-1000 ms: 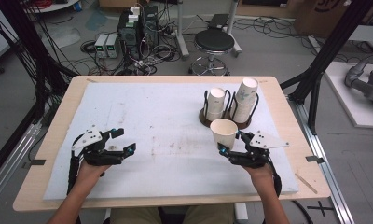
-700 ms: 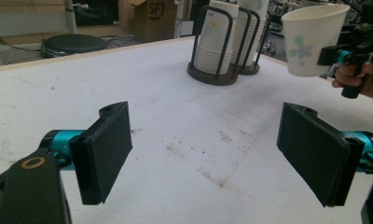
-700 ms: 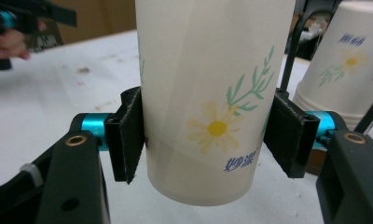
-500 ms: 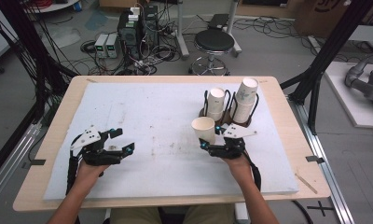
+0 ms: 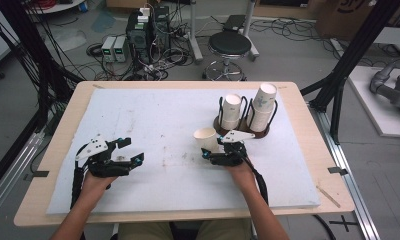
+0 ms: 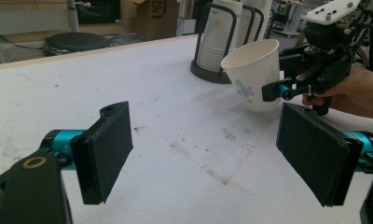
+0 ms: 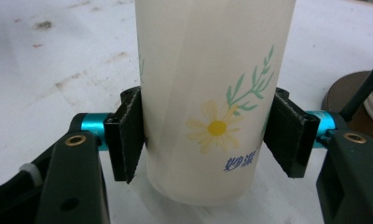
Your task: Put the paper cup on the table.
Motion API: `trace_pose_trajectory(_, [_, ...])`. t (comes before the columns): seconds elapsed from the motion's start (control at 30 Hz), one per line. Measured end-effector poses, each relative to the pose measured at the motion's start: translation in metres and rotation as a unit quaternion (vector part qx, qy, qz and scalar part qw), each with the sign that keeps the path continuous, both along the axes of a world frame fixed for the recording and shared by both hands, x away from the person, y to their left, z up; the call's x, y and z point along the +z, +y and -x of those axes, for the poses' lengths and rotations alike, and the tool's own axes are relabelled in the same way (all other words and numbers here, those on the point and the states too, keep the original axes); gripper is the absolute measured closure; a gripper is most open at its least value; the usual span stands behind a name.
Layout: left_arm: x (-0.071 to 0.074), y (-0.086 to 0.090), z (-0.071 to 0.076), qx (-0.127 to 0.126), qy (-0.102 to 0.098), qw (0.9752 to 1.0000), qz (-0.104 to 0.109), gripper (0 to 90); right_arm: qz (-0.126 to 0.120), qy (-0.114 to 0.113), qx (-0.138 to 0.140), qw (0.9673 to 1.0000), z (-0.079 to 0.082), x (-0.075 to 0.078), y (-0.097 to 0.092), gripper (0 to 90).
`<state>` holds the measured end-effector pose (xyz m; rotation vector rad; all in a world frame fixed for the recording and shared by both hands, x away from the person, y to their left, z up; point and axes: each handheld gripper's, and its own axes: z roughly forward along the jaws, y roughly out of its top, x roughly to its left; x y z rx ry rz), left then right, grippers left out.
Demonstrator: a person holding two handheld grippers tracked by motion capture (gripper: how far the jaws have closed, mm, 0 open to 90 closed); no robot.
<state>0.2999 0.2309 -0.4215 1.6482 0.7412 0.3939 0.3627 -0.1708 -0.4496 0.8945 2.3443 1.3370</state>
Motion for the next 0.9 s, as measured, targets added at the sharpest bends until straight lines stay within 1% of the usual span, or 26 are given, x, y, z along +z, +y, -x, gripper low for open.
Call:
trace_pose_trajectory(0.03, [0.0, 0.0, 0.0, 0.0, 0.001, 1.0, 0.0, 18.3, 0.011, 0.003, 0.001, 0.9999, -0.001, 0.0, 0.0, 35.5])
trace_pose_trajectory(0.2, [0.0, 0.0, 0.0, 0.001, 0.002, 1.0, 0.001, 18.4, 0.03, 0.009, 0.006, 0.9995, 0.001, 0.002, -0.003, 35.0])
trace_pose_trajectory(0.3, [-0.001, 0.0, -0.001, 0.0, 0.004, 1.0, 0.001, 18.4, 0.045, 0.017, 0.014, 0.9987, 0.005, 0.003, -0.01, 34.8])
trace_pose_trajectory(0.37, [-0.002, -0.001, -0.001, -0.002, 0.008, 1.0, 0.0, 18.3, 0.052, 0.018, 0.018, 0.9983, 0.007, 0.002, -0.014, 34.5])
trace_pose_trajectory(0.6, [-0.002, -0.002, -0.002, -0.004, 0.009, 0.9999, 0.0, 18.3, 0.052, 0.021, 0.021, 0.9982, 0.008, 0.0, -0.018, 31.7])
trace_pose_trajectory(0.63, [-0.002, -0.002, -0.002, -0.003, 0.01, 0.9999, 0.0, 18.3, 0.05, 0.02, 0.021, 0.9983, 0.008, 0.0, -0.018, 30.4])
trace_pose_trajectory(0.7, [-0.002, -0.002, -0.002, -0.002, 0.01, 0.9999, -0.001, 18.3, 0.044, 0.027, 0.02, 0.9985, 0.009, 0.0, -0.02, 27.2])
trace_pose_trajectory(0.8, [-0.002, -0.002, -0.002, -0.005, 0.011, 0.9999, 0.0, 18.3, 0.039, 0.026, 0.016, 0.9988, 0.009, 0.0, -0.022, 21.4])
trace_pose_trajectory(0.9, [-0.002, -0.001, -0.002, -0.004, 0.011, 0.9999, 0.002, 18.3, 0.037, 0.027, 0.018, 0.9988, 0.01, 0.002, -0.025, 20.1])
